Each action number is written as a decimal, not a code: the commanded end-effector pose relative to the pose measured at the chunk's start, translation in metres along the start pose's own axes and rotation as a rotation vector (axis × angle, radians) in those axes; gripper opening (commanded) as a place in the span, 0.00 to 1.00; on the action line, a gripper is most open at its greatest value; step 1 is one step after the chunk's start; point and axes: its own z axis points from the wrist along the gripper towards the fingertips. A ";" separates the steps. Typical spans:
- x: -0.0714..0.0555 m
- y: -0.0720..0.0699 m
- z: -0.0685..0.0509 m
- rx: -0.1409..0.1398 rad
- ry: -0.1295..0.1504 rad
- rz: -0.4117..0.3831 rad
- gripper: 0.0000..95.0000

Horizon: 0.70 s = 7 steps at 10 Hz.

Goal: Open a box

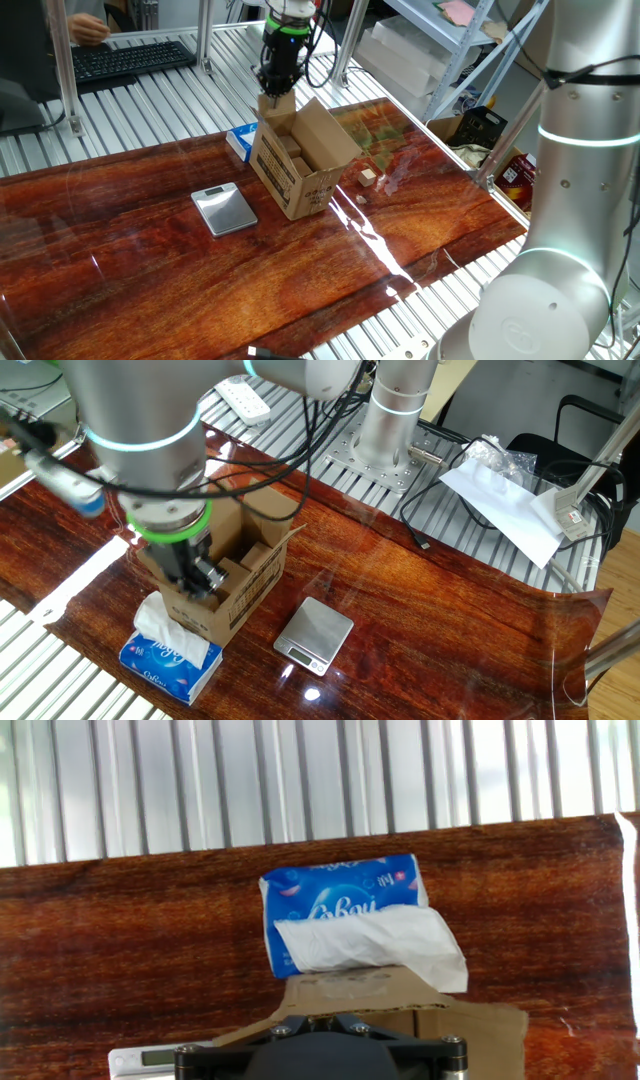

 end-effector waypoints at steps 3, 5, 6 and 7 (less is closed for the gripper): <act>-0.014 0.005 0.007 0.008 -0.005 0.007 0.00; -0.022 0.008 0.013 0.014 -0.009 0.013 0.00; -0.027 0.010 0.016 0.015 -0.011 0.014 0.00; -0.029 0.011 0.019 0.015 -0.014 0.015 0.00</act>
